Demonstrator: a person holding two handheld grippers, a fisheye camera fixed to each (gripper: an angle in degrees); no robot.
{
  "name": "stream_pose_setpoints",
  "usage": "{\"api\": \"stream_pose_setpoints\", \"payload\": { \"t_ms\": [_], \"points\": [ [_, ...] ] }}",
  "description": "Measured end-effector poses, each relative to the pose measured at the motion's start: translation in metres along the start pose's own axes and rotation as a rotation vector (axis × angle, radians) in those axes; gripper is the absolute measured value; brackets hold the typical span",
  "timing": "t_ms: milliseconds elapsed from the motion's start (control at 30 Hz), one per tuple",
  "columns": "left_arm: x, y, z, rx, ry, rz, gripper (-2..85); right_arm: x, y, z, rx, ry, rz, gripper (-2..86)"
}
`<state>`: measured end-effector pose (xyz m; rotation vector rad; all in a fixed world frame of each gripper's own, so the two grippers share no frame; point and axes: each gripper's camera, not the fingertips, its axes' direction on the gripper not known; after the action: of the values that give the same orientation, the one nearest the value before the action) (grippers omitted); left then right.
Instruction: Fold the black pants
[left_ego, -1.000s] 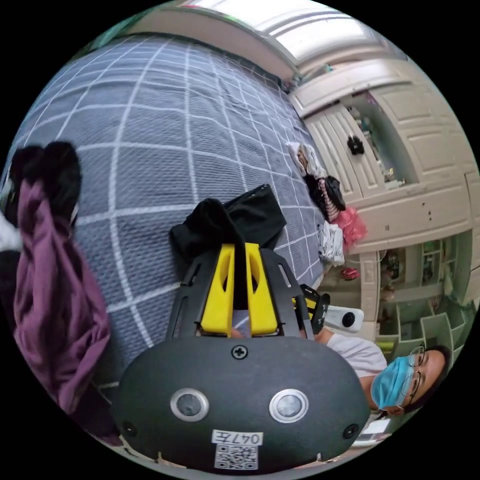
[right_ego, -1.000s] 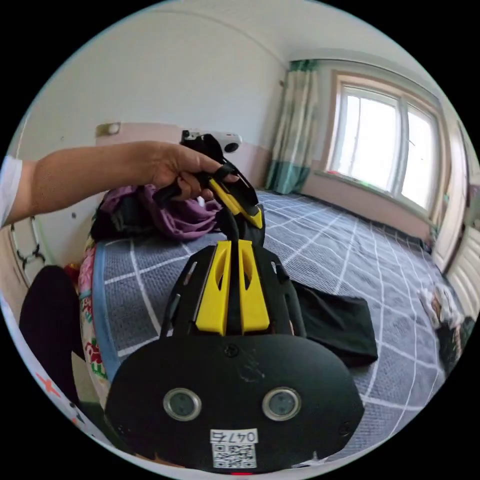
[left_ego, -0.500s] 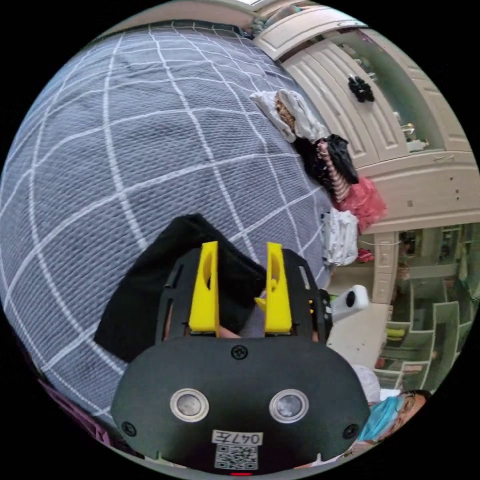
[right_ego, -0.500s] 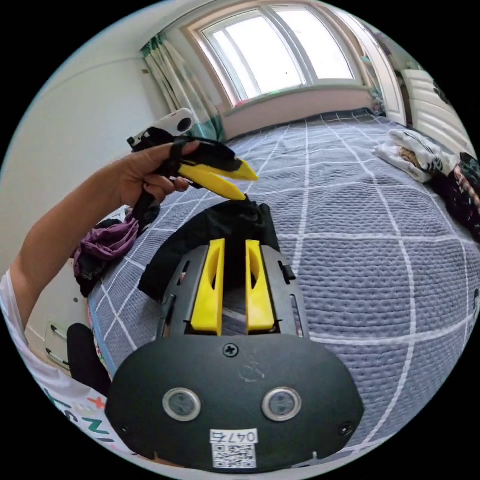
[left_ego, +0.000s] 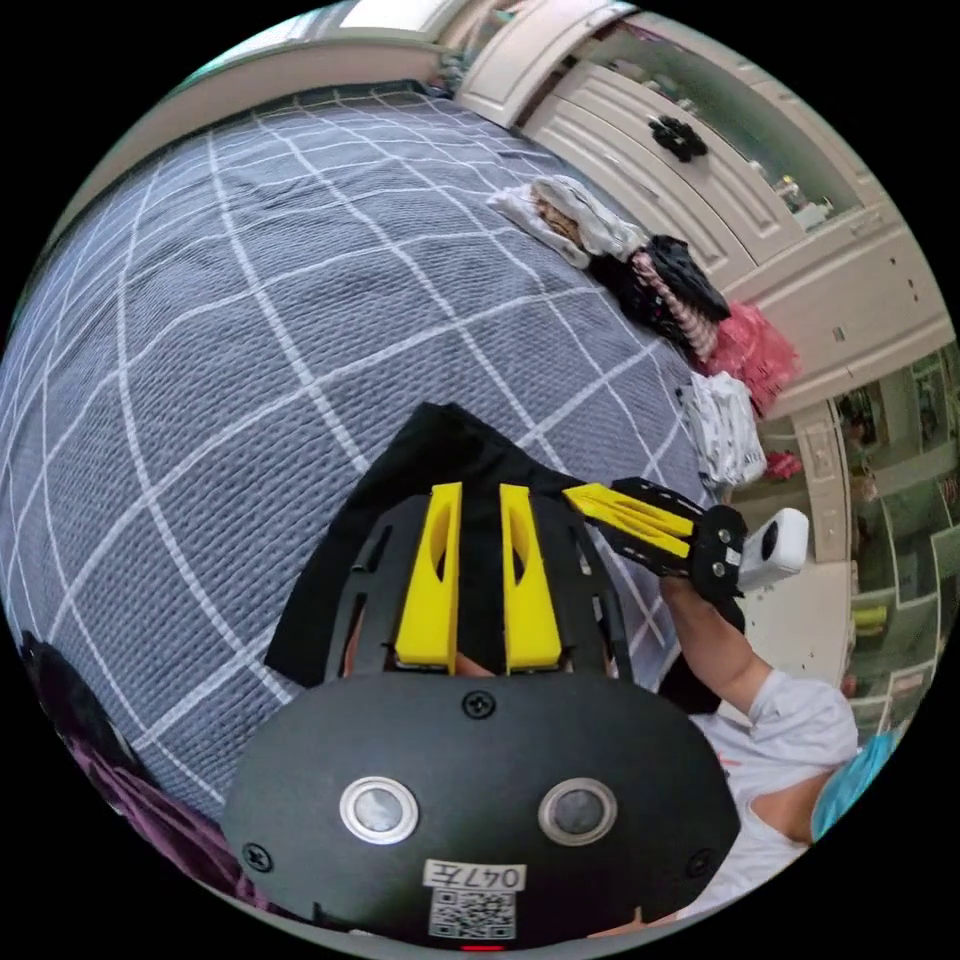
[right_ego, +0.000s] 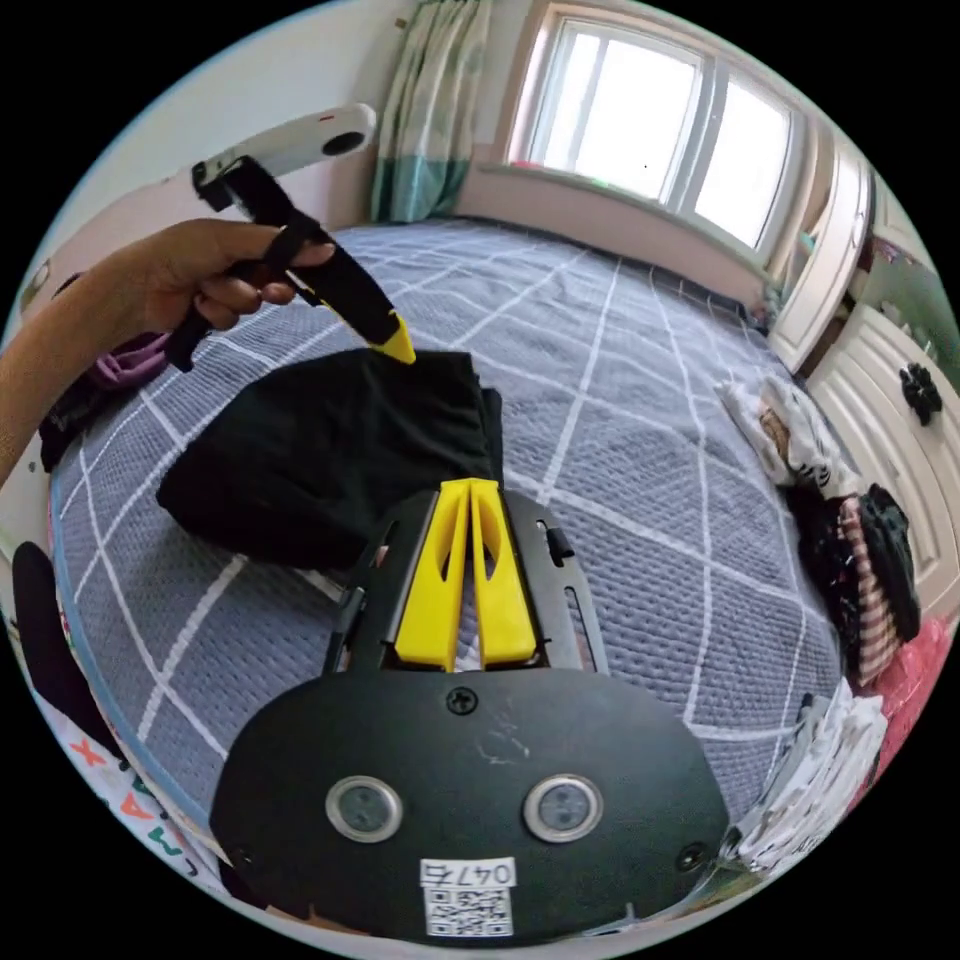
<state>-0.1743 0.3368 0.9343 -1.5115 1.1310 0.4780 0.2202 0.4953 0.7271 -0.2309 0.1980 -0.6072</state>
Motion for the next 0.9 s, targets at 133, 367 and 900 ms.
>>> {"api": "stream_pose_setpoints", "payload": {
  "t_ms": [133,367,900],
  "points": [
    [-0.026,-0.007,0.048,0.051,0.051,-0.110,5.0,0.022,0.004,0.019,-0.077,-0.096,0.026,0.2],
    [-0.009,0.024,0.003,0.255,0.112,-0.091,10.8,0.079,-0.008,-0.026,0.115,-0.214,0.086,8.6],
    [0.011,0.158,0.077,0.382,0.012,-0.448,15.3,0.111,-0.061,0.039,-0.141,-0.422,0.081,3.4]
  ]
}}
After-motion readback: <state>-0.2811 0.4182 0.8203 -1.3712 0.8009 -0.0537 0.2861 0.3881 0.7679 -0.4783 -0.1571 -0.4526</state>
